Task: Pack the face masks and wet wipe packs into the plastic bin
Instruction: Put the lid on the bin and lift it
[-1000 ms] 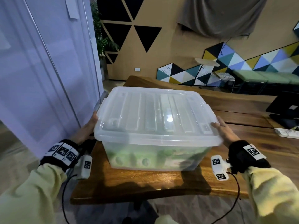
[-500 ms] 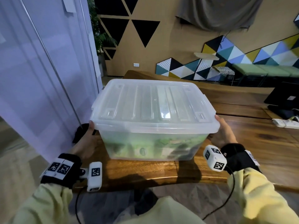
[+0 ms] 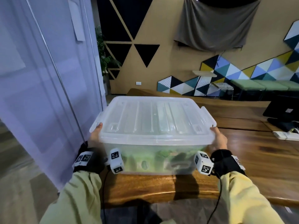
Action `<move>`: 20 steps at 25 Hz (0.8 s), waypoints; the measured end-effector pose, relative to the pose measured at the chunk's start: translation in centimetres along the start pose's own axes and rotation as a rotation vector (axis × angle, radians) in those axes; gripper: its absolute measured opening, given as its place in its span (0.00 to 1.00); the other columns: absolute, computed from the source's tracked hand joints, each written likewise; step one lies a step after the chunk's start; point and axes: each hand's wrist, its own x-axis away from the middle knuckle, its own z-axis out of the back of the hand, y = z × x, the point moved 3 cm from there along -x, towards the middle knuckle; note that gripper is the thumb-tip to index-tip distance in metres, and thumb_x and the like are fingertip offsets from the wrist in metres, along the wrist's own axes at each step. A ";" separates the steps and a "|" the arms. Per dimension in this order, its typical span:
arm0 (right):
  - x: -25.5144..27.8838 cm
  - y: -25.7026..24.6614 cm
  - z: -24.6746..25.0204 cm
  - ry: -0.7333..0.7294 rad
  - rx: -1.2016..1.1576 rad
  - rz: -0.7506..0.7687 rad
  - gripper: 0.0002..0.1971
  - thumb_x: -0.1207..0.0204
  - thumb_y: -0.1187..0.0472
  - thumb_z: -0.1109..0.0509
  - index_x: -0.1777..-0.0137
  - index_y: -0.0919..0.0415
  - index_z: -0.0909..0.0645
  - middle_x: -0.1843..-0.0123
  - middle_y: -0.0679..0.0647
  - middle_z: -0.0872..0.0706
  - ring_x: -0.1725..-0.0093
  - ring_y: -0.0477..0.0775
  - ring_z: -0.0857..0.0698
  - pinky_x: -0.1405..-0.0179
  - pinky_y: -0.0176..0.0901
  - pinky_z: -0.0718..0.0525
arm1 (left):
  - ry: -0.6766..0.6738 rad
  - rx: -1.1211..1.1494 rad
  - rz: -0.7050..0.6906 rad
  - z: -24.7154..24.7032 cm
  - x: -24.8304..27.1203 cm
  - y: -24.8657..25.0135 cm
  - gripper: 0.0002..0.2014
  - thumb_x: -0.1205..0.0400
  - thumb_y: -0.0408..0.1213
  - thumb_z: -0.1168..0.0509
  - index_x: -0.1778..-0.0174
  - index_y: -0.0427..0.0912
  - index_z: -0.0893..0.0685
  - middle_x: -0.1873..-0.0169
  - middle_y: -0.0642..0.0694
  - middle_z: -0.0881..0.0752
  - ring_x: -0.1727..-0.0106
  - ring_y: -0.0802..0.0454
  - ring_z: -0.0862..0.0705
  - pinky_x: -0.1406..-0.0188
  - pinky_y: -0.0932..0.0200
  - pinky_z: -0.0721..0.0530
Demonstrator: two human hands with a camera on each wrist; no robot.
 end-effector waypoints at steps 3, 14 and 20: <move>-0.4 -0.3 -0.4 -0.012 0.093 0.030 0.19 0.27 0.67 0.29 0.37 0.66 0.25 0.50 0.61 0.17 0.62 0.55 0.17 0.70 0.39 0.14 | 0.038 -0.034 -0.017 1.0 -3.0 -0.2 0.13 0.25 0.41 0.28 0.49 0.39 0.18 0.56 0.37 0.14 0.61 0.41 0.14 0.69 0.55 0.17; -2.0 -1.8 -3.0 -0.116 0.393 0.149 0.37 0.30 0.76 0.29 0.22 0.61 0.39 0.38 0.61 0.24 0.45 0.63 0.20 0.43 0.57 0.21 | 0.050 -0.444 -0.243 -1.3 -5.9 2.0 0.18 0.26 0.28 0.29 0.42 0.34 0.24 0.49 0.35 0.18 0.49 0.39 0.18 0.56 0.57 0.20; -4.7 -2.8 -5.1 -0.051 0.748 0.289 0.34 0.33 0.67 0.25 0.25 0.64 0.31 0.30 0.64 0.22 0.34 0.65 0.21 0.29 0.58 0.26 | 0.078 -0.595 -0.313 -2.9 -7.0 2.9 0.21 0.26 0.30 0.31 0.36 0.36 0.21 0.42 0.37 0.16 0.40 0.38 0.18 0.40 0.49 0.21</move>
